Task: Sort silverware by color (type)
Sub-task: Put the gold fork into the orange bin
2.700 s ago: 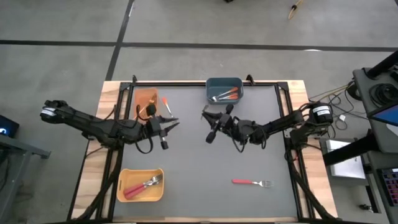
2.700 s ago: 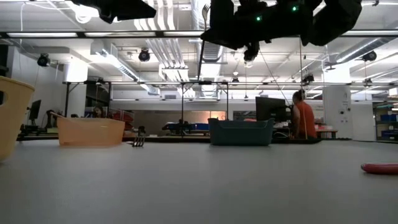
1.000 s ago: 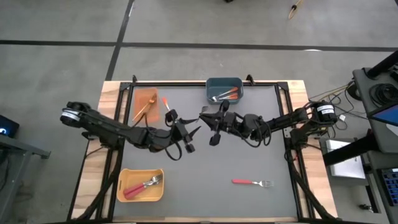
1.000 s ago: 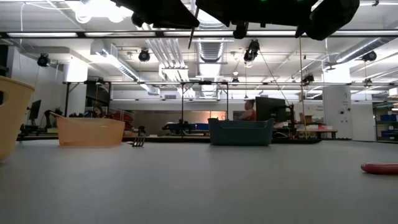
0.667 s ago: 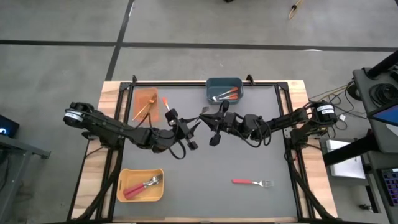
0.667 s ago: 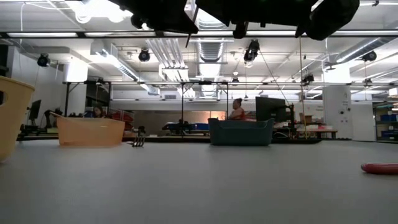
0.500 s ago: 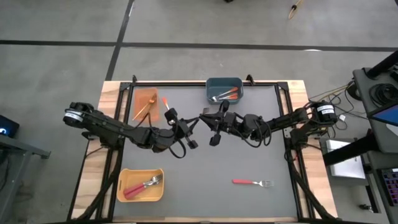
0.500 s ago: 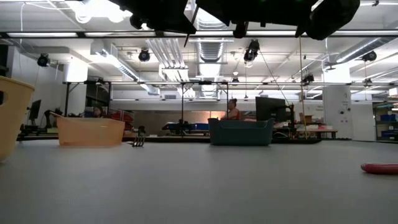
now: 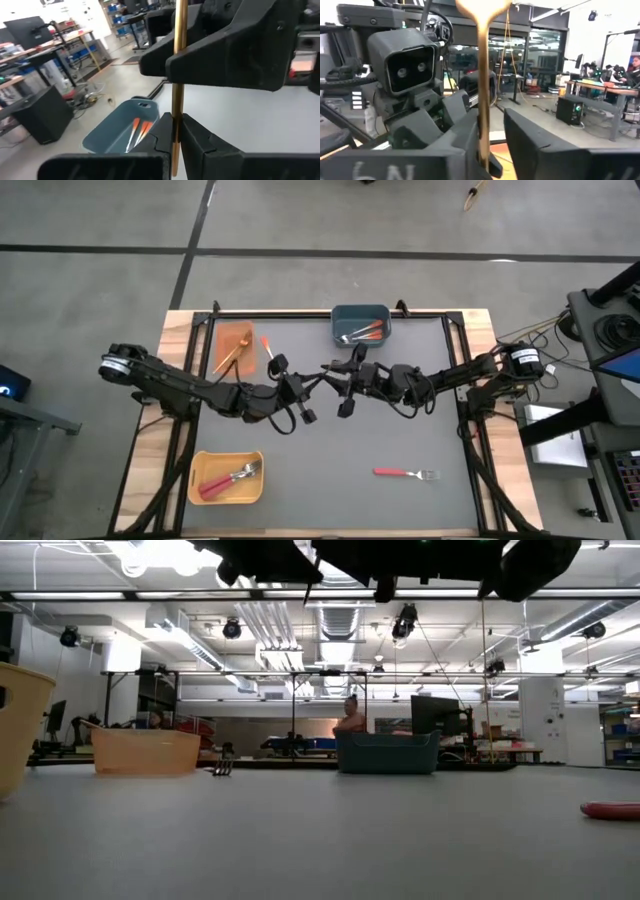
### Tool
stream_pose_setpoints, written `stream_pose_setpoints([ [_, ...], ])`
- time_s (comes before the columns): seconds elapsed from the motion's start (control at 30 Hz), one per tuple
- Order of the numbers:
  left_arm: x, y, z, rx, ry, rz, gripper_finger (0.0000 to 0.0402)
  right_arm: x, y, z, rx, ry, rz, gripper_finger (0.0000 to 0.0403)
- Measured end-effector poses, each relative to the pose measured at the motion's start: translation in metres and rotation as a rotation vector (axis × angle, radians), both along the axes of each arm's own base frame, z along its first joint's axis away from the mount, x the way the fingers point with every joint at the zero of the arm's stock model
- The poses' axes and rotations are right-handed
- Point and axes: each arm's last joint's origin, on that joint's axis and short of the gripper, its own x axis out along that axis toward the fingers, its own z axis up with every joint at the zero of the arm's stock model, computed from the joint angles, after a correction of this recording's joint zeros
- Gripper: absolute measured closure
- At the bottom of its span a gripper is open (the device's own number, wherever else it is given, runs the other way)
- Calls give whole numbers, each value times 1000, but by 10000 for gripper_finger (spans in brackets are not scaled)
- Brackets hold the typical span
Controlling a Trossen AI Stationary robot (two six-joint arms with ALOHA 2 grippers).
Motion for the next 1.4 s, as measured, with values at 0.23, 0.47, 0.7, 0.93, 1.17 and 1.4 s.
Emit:
stream_pose_setpoints([
  [0.23, -13, 0, 13, -50, -2, -141, 400, -6, 2, 8, -25, 34, 85, 260],
  [0.47, -37, 0, 10, -150, 15, -342, 401, -19, 4, 29, -62, 217, 178, 237],
  [0.7, -46, -3, 0, -203, 41, -499, 401, -25, 9, 38, -144, 334, 364, 230],
  [0.93, -47, -7, -13, -236, 100, -648, 401, -25, 10, 37, -176, 293, 394, 229],
  [1.17, -48, -5, -24, -264, 129, -642, 401, -26, 17, 39, -229, 261, 478, 229],
  [1.4, -39, 2, -32, -270, 129, -609, 402, -26, 23, 42, -244, 232, 494, 230],
])
